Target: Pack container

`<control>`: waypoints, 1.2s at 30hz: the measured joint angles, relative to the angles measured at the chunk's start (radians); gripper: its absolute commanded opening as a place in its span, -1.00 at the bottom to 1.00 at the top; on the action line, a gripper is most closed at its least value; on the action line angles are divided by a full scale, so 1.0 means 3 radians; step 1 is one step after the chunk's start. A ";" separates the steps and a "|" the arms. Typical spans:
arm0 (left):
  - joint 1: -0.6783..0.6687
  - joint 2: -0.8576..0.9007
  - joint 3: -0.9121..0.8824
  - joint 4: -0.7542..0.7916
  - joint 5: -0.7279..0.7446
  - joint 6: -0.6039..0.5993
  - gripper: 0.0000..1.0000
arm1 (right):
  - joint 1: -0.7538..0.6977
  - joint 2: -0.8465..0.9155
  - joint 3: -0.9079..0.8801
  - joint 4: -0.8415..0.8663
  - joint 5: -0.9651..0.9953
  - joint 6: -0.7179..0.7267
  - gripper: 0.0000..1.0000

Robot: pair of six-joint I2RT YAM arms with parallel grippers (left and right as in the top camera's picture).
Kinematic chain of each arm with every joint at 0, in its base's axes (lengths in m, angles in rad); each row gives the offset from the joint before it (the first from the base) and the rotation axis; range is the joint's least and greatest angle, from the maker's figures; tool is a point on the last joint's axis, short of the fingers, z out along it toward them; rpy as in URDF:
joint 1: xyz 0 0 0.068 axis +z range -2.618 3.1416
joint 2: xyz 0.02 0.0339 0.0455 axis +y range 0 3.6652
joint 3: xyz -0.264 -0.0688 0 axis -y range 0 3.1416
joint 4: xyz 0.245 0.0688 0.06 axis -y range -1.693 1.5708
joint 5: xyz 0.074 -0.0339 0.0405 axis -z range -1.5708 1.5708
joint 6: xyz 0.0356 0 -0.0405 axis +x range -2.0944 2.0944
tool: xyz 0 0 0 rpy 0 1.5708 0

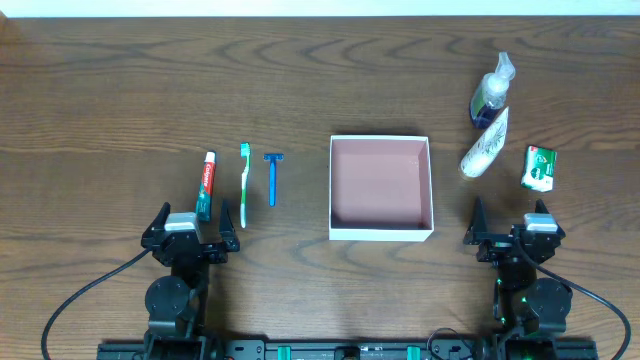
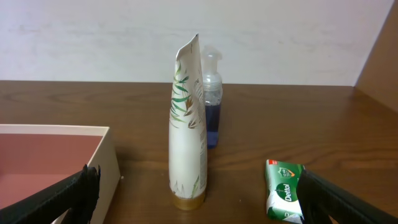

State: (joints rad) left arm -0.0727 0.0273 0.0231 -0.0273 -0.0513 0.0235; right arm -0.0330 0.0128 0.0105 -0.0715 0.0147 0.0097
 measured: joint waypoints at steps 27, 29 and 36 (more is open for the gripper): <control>0.0000 0.0000 0.0000 0.0000 0.0000 0.0000 0.96 | 0.0000 0.0000 0.0000 0.0000 0.0000 0.0000 0.99; 0.0000 0.0000 0.0000 0.0001 0.0004 -0.0010 0.96 | 0.0000 0.0000 0.0000 0.0000 0.0000 0.0001 0.98; 0.0000 0.0005 0.0039 0.0085 0.0423 -0.0137 0.96 | 0.0000 0.0000 0.0000 -0.0001 0.0000 0.0001 0.98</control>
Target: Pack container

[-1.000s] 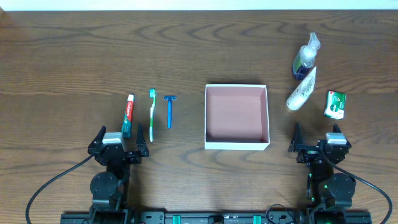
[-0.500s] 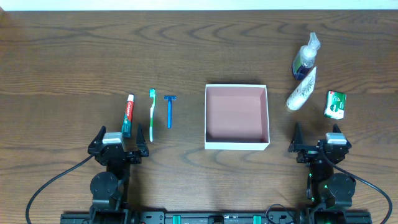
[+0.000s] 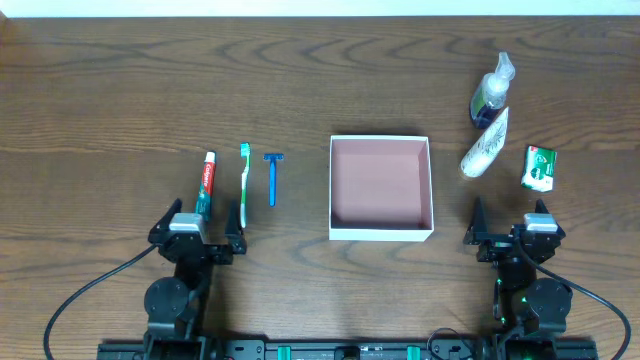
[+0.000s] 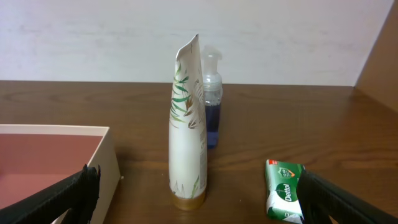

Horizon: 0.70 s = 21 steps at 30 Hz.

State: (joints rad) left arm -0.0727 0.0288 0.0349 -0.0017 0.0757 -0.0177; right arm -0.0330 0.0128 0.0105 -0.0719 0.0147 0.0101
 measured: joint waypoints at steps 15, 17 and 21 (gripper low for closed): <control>0.0000 0.2224 0.2787 -0.2288 0.0403 0.0118 0.96 | 0.0000 -0.0003 -0.0004 0.0004 0.0000 -0.0001 0.98; 0.0000 0.2692 0.3222 -0.2564 0.0491 0.0126 0.96 | 0.0000 -0.0003 -0.0004 0.0004 0.0000 -0.0001 0.98; -0.0003 0.3371 0.3799 -0.2803 0.0763 0.0126 0.96 | 0.0000 -0.0003 -0.0004 0.0004 0.0000 -0.0001 0.99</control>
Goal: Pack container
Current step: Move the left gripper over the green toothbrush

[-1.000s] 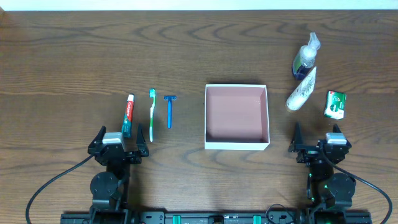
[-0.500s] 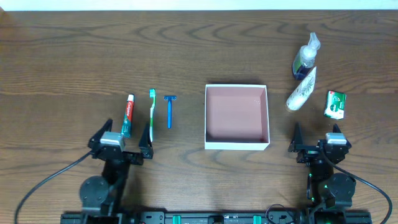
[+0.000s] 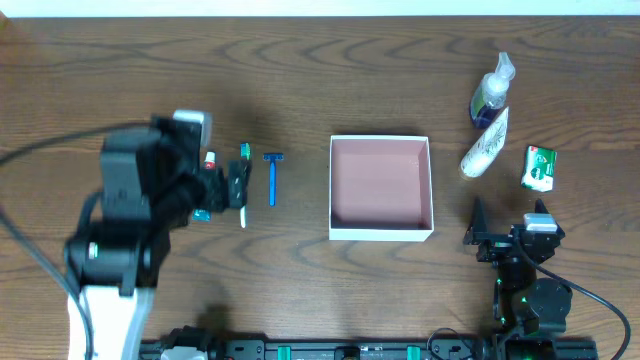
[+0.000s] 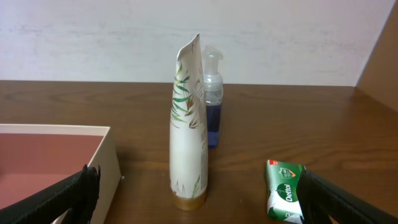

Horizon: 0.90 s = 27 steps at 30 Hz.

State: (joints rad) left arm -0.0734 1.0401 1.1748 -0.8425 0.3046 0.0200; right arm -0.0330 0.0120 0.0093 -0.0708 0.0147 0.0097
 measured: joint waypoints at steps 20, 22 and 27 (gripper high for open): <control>-0.0094 0.1555 0.0727 -0.0744 -0.0409 -0.0327 0.96 | 0.0000 0.0000 0.0000 0.0000 0.0000 0.0000 0.99; -0.0094 0.1640 0.0727 -0.0744 -0.0434 -0.0328 0.96 | 0.0000 0.0000 0.0000 -0.0001 0.0000 0.0000 0.99; -0.0094 0.1960 0.0729 -0.0768 -0.0518 -0.0329 0.96 | 0.0000 0.0000 0.0000 0.0000 0.0000 0.0000 0.99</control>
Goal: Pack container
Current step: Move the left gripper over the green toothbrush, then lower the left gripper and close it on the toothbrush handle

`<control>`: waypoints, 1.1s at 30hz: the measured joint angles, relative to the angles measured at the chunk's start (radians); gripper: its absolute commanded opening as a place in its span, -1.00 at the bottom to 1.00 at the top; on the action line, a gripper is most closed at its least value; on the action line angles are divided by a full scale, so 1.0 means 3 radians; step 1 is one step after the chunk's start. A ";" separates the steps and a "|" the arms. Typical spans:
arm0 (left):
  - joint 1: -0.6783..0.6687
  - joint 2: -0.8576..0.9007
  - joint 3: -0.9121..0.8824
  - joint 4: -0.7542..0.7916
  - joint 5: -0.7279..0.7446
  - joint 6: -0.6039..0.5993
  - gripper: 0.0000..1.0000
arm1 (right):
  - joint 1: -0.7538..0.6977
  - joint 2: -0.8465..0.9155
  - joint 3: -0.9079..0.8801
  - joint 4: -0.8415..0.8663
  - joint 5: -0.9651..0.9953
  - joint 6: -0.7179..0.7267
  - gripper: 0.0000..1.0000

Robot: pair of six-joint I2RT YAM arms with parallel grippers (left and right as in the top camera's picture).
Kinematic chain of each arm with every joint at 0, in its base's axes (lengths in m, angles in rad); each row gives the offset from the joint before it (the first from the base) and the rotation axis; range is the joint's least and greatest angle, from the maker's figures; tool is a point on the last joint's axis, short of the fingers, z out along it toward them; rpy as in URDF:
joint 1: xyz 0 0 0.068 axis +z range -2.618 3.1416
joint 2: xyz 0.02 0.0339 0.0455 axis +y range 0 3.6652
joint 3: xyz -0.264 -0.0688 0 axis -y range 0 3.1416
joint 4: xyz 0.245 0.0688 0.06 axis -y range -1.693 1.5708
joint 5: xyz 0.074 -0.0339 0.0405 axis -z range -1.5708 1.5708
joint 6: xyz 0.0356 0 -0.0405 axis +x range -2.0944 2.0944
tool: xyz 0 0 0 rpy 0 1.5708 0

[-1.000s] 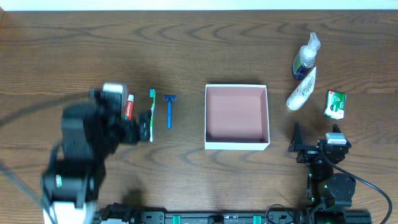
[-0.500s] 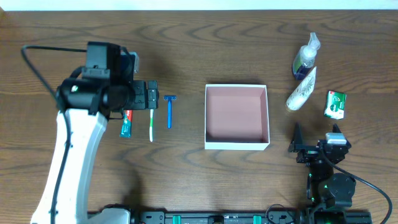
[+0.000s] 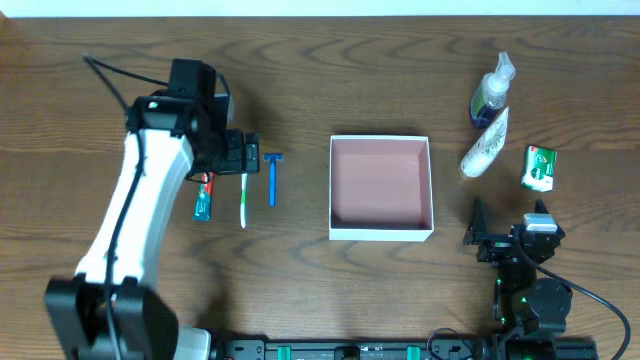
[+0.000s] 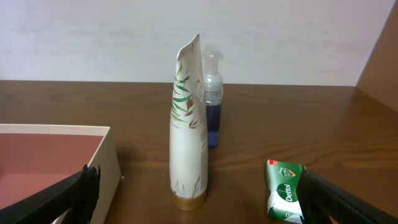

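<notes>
The white box with a pink inside stands open at the table's middle. To its left lie a red-and-green toothpaste tube, a green toothbrush and a blue razor. My left gripper hangs over the far ends of the toothpaste and toothbrush; its jaws look open and hold nothing. To the box's right stand a leaf-printed white tube and a blue pump bottle, with a green soap bar beside them. My right gripper rests open near the front edge.
The long left arm reaches from the front left corner across the table's left side. A pale wall runs behind the far edge of the table. The box's near right corner sits just left of my right gripper.
My left arm has reached farther back and right; its gripper now sits over the top ends of the toothpaste and toothbrush. The right arm and all objects are unchanged.
Both arms first rested at the front edge with open grippers. The left one then edged slightly right, then stood raised over the toothpaste area, and now is stretched out above the toothpaste and toothbrush. No object has shifted and the right arm stayed still.
</notes>
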State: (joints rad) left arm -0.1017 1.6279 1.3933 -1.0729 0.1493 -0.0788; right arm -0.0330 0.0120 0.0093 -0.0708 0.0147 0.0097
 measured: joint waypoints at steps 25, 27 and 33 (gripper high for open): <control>0.0000 0.1061 -0.0001 0.0263 -0.0027 0.0001 0.96 | 0.0000 0.0000 0.0000 0.0000 0.0000 0.0000 0.99; 0.0000 0.1071 -0.0001 0.0332 -0.0029 0.0001 0.96 | 0.0000 0.0000 0.0000 0.0000 0.0000 0.0000 0.99; 0.0000 0.1072 -0.0080 0.0567 -0.0052 0.0001 0.96 | 0.0000 0.0000 0.0000 0.0000 0.0000 0.0000 0.98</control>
State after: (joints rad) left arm -0.1017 1.9495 1.3693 -0.9028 0.1337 -0.0784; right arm -0.0330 0.0120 0.0093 -0.0708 0.0147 0.0097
